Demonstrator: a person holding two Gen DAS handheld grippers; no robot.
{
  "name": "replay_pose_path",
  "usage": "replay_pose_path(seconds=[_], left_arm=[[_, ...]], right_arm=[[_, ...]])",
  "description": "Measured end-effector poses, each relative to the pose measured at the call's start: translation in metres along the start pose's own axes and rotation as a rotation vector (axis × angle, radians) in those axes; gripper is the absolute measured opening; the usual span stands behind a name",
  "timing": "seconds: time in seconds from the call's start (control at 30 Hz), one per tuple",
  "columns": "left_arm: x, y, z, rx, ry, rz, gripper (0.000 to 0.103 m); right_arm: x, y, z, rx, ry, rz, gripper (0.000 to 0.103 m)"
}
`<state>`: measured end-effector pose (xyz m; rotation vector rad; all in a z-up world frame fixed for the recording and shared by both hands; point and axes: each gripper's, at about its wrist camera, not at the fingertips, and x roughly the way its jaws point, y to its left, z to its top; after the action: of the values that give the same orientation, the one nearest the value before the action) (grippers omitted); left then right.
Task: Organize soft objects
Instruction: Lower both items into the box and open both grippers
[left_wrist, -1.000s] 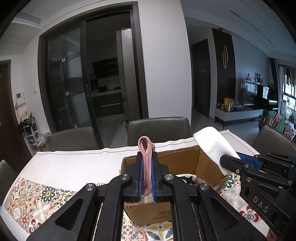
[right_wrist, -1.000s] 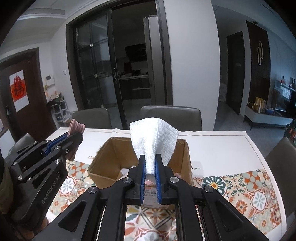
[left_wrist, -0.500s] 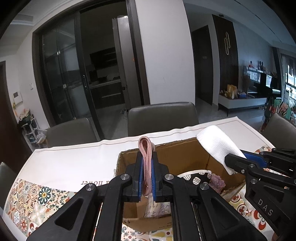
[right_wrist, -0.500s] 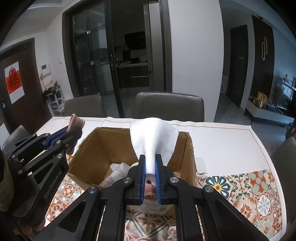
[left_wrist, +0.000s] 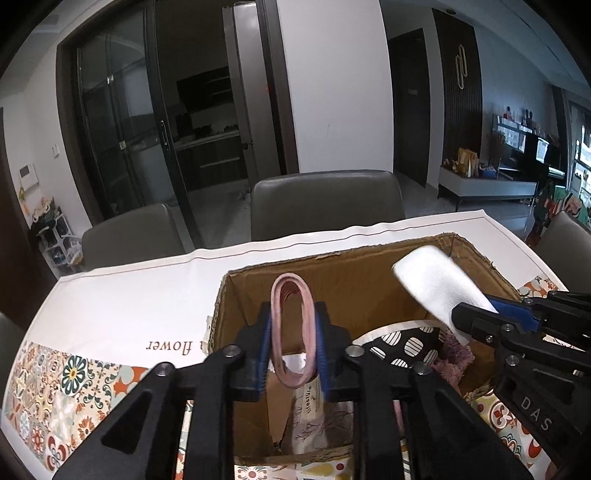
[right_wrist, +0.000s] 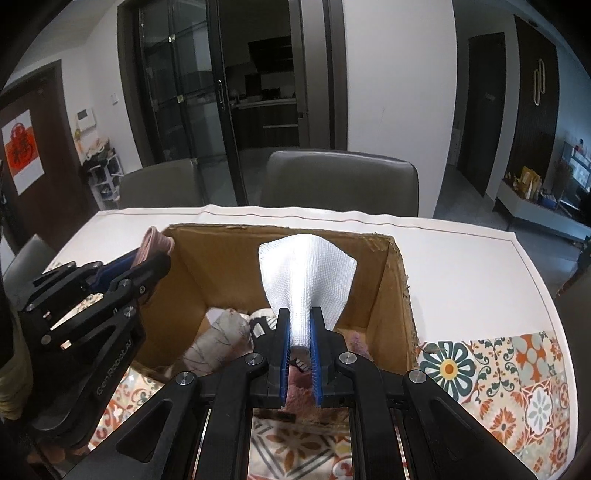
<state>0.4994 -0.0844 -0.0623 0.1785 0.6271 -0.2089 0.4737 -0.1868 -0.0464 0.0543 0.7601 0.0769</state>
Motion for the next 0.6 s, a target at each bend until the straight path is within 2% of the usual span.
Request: replay_pose_path(seconds=[0.07,0.13,0.2,0.27,0.37,0.6], left_arm=[[0.0,-0.001,0.0,-0.003,0.003,-0.008,0.033],[0.0,-0.001,0.0,-0.005,0.005,-0.01,0.037],[-0.001,-0.001,0.0,-0.007,0.005,-0.017,0.04],[-0.002,0.0,0.001,-0.016,0.015,-0.034,0.051],[-0.008,0.002,0.002,-0.038,0.021,-0.054,0.059],[-0.033,0.005,0.001,-0.073,0.035,-0.079,0.065]], right_arm=[[0.003,-0.001,0.001,0.005,0.012,0.003,0.017],[0.006,-0.003,-0.001,0.007,0.017,-0.003,0.038],[0.005,-0.004,-0.001,0.007,0.008,-0.01,0.04],[0.003,-0.004,-0.002,0.002,0.0,-0.026,0.04],[-0.004,-0.005,-0.002,0.007,-0.006,-0.038,0.04],[-0.027,-0.009,-0.005,0.041,-0.033,-0.076,0.046]])
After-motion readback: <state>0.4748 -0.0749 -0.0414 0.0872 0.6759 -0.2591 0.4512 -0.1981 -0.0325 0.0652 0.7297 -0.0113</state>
